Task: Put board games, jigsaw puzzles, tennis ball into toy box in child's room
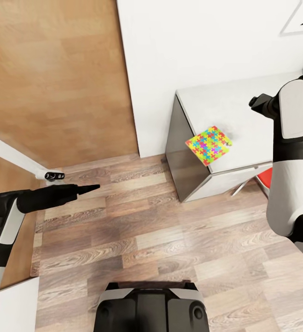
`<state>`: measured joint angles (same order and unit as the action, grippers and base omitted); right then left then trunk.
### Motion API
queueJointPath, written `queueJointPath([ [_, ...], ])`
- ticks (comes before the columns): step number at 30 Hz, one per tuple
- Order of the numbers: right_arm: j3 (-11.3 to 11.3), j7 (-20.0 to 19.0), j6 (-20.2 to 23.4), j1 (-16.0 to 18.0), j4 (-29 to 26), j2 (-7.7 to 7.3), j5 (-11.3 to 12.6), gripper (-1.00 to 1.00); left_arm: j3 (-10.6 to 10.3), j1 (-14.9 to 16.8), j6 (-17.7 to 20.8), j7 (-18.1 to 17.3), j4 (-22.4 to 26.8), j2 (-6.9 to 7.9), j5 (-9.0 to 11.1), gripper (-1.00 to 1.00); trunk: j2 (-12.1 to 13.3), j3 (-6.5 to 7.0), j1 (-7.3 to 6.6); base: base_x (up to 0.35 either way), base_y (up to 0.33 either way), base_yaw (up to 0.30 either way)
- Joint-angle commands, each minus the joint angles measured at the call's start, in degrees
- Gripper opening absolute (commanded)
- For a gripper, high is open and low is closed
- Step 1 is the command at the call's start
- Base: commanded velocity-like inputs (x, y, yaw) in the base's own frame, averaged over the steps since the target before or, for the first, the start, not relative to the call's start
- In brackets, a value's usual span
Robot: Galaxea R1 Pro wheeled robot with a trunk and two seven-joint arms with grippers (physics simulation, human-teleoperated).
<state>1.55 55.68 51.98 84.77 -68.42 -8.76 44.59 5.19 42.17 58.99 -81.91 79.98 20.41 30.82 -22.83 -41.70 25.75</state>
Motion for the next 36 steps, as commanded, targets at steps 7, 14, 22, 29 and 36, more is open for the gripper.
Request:
queueJointPath([
  [7,-0.1,0.6,0.7,-0.5,-0.7,0.09,0.6,1.0,0.0,-2.0,0.6,1.6,-0.2,-0.02,0.0,1.0,-0.1,0.58,0.04,0.0,0.0,0.0],
  [14,-0.1,0.5,0.7,-1.4,-0.8,0.21,0.6,1.0,0.2,-3.5,0.1,3.2,-1.2,-0.02,-0.1,1.0,-0.1,1.22,0.04,0.0,0.0,0.0],
  [22,-0.1,0.5,0.8,-2.0,-2.0,0.34,0.7,1.0,0.2,-4.1,-0.8,4.4,-4.4,0.03,-0.2,1.0,-0.1,1.96,0.04,0.0,0.0,0.0],
  [29,-0.1,0.5,0.8,-2.6,-2.5,0.46,0.7,1.0,0.3,-4.3,-2.4,4.5,-9.6,0.06,-0.9,1.0,-0.1,2.61,0.04,0.0,0.0,0.0],
  [36,0.0,0.4,0.7,-6.0,-3.9,0.49,0.7,1.0,0.3,-4.3,-4.2,4.6,-14.5,0.06,-3.1,1.0,-0.1,3.27,0.04,0.0,0.0,0.0],
])
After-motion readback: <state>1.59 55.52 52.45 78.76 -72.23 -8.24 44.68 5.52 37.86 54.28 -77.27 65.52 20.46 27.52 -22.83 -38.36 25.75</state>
